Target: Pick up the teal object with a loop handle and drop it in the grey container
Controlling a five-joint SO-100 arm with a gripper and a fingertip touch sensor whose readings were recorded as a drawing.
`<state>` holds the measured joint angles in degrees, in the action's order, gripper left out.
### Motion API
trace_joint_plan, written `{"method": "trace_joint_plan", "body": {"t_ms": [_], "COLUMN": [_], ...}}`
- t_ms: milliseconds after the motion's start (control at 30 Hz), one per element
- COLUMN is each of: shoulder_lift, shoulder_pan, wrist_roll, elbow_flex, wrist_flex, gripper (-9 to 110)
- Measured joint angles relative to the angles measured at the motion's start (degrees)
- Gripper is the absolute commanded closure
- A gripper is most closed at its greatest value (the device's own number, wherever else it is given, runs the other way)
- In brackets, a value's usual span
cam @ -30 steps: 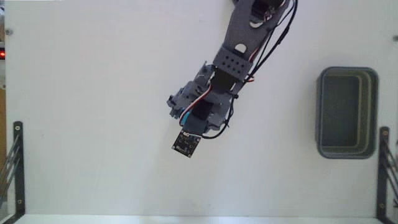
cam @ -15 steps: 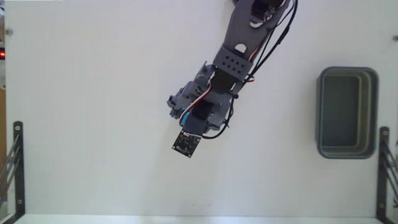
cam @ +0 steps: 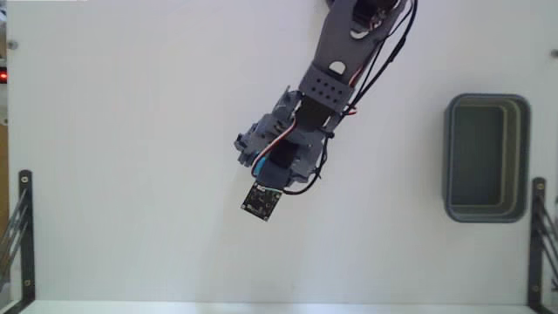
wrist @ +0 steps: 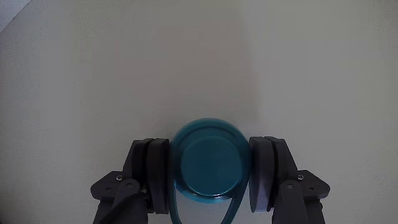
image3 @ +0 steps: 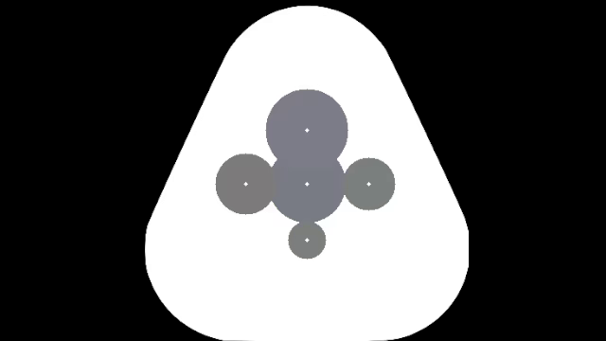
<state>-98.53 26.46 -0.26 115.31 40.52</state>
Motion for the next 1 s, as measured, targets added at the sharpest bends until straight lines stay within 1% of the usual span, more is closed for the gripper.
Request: {"method": "trace_joint_plan", "body": {"t_ms": [200,500,1000], "shoulder_lift": [-0.09,0.00,1.05], "shoulder_pan": [0.00,0.00,0.00], "wrist_roll": [0.00,0.00,0.00], "elbow_flex": [-2.46,-10.99,-29.62], "wrist_flex": [4.57,14.50,30.41], "gripper": [35,35,35]}}
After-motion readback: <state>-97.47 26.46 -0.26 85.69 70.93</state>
